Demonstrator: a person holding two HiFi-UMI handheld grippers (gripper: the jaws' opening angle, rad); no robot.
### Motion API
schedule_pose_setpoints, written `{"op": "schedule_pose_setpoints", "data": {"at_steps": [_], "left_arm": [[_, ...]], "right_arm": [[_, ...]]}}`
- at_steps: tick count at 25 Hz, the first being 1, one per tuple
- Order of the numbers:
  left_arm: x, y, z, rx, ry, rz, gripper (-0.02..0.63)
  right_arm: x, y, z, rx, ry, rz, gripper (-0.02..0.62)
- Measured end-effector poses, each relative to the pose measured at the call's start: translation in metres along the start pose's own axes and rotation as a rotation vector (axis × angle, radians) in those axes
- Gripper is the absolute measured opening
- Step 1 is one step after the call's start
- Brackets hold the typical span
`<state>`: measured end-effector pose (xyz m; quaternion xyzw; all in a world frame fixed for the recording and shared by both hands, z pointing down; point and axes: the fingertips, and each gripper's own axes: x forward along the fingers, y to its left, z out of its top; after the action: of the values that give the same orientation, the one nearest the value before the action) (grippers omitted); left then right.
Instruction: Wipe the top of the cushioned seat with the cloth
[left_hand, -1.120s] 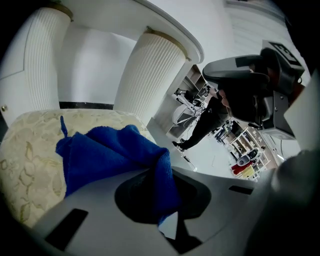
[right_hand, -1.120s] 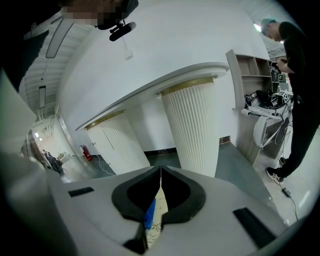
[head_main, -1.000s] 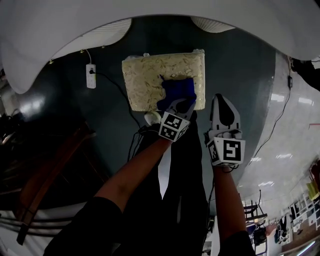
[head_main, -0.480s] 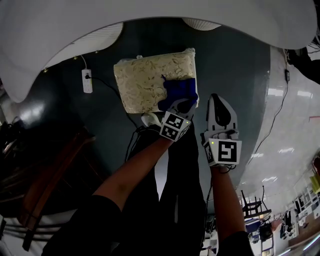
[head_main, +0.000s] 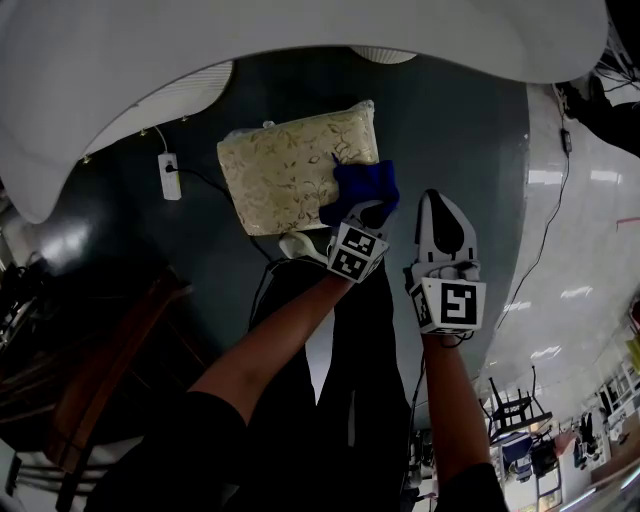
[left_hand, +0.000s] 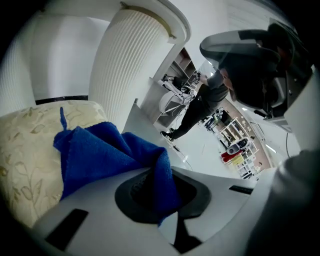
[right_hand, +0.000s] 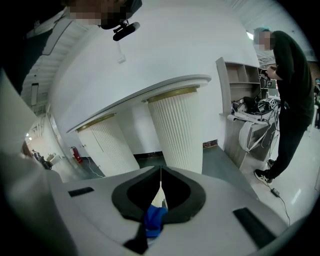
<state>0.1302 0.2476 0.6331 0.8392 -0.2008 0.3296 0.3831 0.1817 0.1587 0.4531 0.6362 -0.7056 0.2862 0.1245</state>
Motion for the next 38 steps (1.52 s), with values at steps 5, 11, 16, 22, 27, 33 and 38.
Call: {"op": "schedule_pose_setpoints", "data": {"at_steps": [5, 11, 16, 22, 27, 33, 38], "left_arm": [[0.001, -0.020, 0.008, -0.049, -0.036, -0.096, 0.037], [-0.073, -0.045, 0.053, -0.068, -0.175, -0.115, 0.035], [-0.168, -0.066, 0.101, -0.038, -0.302, -0.113, 0.036], [-0.320, -0.076, 0.123, -0.019, -0.453, -0.029, 0.036], [-0.455, -0.087, 0.144, 0.006, -0.587, 0.072, 0.036], [-0.591, -0.134, 0.146, 0.085, -0.737, 0.162, 0.035], [-0.647, -0.173, 0.126, 0.097, -0.790, 0.257, 0.035]], "right_arm": [[-0.006, 0.004, 0.008, -0.031, -0.009, 0.004, 0.037], [-0.035, 0.029, 0.042, -0.050, -0.035, 0.006, 0.037], [-0.058, 0.075, 0.091, -0.084, -0.095, 0.035, 0.038], [-0.109, 0.160, 0.154, -0.062, -0.178, 0.094, 0.038], [-0.162, 0.242, 0.202, -0.112, -0.204, 0.141, 0.038], [-0.253, 0.335, 0.239, -0.107, -0.302, 0.269, 0.037], [-0.317, 0.379, 0.247, -0.142, -0.296, 0.333, 0.038]]}}
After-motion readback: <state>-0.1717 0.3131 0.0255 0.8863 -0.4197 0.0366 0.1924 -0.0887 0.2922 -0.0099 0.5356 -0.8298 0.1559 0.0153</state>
